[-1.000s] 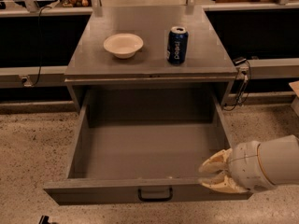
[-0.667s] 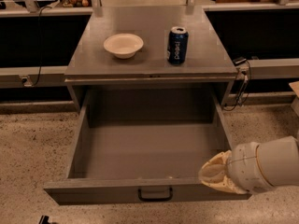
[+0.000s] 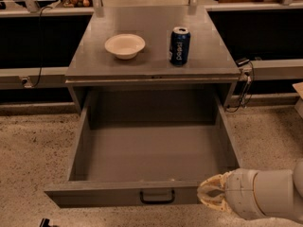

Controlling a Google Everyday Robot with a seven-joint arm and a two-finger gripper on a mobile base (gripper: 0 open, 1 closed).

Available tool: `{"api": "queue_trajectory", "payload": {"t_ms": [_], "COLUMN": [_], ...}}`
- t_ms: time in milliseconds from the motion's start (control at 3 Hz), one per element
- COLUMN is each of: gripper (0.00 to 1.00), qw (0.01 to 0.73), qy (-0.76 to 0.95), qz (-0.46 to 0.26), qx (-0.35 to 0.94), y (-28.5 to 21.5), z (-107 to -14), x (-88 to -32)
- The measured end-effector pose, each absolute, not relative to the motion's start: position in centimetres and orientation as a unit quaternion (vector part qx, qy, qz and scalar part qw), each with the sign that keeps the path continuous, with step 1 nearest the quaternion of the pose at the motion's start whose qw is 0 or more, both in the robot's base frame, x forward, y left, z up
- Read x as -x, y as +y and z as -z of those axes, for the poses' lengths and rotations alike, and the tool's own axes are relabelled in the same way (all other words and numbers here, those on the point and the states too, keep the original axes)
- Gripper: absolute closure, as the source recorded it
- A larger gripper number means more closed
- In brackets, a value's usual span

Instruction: Close top drawer

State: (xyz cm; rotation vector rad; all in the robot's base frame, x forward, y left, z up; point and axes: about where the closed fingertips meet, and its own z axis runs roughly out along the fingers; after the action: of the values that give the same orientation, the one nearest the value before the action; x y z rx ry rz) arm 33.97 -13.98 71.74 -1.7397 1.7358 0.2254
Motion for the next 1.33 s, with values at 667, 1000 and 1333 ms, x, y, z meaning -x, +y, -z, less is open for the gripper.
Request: {"api": "queue_trajectory", "payload": {"t_ms": [667, 1000, 1333], "gripper": [1.00, 1.00, 1.00], "qw": [0.324, 0.303, 0.273], "qy": [0.642, 0.648, 0.660], "qz": [-0.076, -0.089, -0.097], "qx": [0.691, 0.693, 0.693], "y": [-14.3, -13.5, -12.9], "z": [-69.3, -67.1, -64.1], "x": [-34.2, -34.5, -34.9]}}
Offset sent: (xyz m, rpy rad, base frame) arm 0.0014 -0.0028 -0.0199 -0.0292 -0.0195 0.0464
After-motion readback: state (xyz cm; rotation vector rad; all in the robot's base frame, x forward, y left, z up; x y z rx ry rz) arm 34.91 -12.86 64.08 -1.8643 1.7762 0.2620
